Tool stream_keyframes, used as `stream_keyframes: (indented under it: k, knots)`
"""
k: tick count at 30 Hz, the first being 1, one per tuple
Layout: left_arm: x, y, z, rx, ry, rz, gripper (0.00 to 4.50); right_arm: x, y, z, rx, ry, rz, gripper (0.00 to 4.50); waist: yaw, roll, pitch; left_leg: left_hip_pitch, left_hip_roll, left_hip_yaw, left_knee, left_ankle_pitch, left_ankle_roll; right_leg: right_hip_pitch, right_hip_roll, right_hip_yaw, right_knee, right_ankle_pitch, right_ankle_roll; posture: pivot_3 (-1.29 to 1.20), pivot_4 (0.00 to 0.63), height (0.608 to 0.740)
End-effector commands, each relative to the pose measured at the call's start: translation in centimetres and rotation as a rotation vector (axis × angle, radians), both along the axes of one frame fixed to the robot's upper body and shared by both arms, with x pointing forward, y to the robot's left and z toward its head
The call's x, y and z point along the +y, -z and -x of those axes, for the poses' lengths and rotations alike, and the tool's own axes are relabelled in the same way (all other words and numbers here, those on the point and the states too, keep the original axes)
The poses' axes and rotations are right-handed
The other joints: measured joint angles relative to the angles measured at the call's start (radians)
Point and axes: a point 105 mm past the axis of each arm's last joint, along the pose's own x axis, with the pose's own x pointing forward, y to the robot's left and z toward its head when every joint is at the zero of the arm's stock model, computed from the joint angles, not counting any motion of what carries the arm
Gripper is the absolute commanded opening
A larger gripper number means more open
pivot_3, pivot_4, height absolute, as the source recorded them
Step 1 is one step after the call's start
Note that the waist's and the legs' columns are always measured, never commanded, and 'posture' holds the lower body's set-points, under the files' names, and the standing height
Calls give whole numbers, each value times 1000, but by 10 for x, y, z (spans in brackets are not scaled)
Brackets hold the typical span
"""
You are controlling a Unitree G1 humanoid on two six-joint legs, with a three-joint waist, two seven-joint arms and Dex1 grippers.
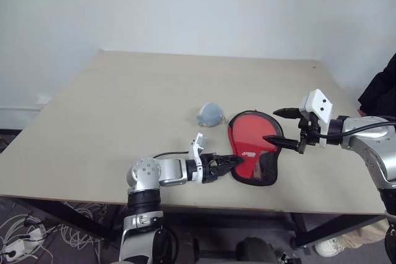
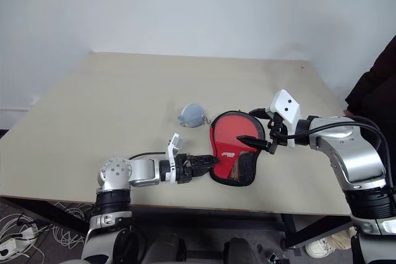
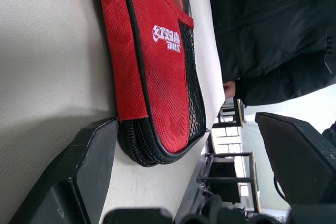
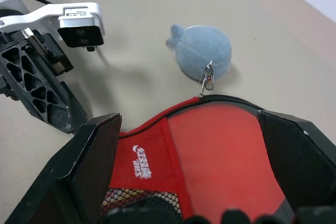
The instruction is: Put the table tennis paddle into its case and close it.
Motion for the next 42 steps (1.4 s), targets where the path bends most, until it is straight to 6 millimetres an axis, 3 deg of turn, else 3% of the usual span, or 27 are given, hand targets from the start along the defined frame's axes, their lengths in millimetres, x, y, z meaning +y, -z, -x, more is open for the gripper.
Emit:
stream_keyframes:
  k: [1,23,42]
  knots:
    - [-12,-6,-1,2,25,23,4452,2,-15,1,-58,-6,-23,4500,0,0,0,0,0,0,0,0,0,0,0,0,0,0,0,0,0,725]
    - [-13,1,-1,52,-8,-12,4452,5,-16,-1,-49,18,-46,4500,0,0,0,0,-1,-1,-1,0,0,0,0,0,0,0,0,0,0,725]
    - [-27,-23,-11,95,-19,185,4452,7,-13,0,-33,27,-56,4500,-1,-1,1,-1,-1,-1,-3,0,0,-2,0,0,-1,0,0,0,0,725]
